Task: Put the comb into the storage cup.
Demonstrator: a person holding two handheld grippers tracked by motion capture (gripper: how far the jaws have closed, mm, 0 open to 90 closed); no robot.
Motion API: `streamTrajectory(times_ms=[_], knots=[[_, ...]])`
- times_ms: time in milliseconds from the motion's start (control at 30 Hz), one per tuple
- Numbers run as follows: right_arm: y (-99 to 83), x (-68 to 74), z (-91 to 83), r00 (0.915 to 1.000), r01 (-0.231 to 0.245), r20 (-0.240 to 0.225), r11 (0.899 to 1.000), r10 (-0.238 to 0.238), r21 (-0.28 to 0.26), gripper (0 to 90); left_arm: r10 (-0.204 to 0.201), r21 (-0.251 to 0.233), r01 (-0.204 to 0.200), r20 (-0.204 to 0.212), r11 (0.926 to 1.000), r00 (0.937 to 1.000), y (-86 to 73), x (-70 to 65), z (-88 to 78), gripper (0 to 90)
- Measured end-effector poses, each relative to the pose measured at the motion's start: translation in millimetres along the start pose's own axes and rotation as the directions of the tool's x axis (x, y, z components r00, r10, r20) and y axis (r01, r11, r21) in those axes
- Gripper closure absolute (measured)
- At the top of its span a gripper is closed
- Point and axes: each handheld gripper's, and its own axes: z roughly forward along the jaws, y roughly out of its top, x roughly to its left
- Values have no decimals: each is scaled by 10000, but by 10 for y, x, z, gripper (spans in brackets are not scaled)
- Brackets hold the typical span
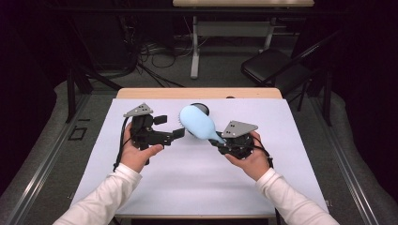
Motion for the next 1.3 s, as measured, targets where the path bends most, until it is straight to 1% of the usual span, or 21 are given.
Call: streamTrajectory(times_ms=[167, 233, 500, 700, 833, 1100, 1300], knots=[[-4, 26, 3, 10000, 27, 17, 9999, -27, -118, 688, -84, 135, 83, 89, 9999, 9999, 24, -20, 66, 22], [-5, 32, 5, 10000, 57, -20, 9999, -58, -120, 688, -15, 171, 14, 60, 9999, 10000, 35, -27, 87, 22], [-7, 35, 2, 10000, -26, 24, 9996, 27, -269, 688, -216, 254, 213, 111, 9995, 9997, 78, -20, 153, 22], [-8, 38, 2, 10000, -11, 24, 9996, 11, -275, 688, -224, 297, 220, 147, 9993, 9996, 94, -31, 178, 22], [-9, 30, -1, 10000, -47, 62, 9996, 49, -280, 688, -314, 302, 309, 178, 9991, 9993, 106, -29, 188, 22], [-6, 37, -4, 9999, -80, 143, 9990, 86, -434, 688, -651, 371, 642, 251, 9972, 9976, 139, -5, 236, 26], [-11, 47, -2, 9998, -110, 170, 9988, 118, -484, 688, -993, 298, 982, 368, 9947, 9944, 160, 22, 272, 39]])
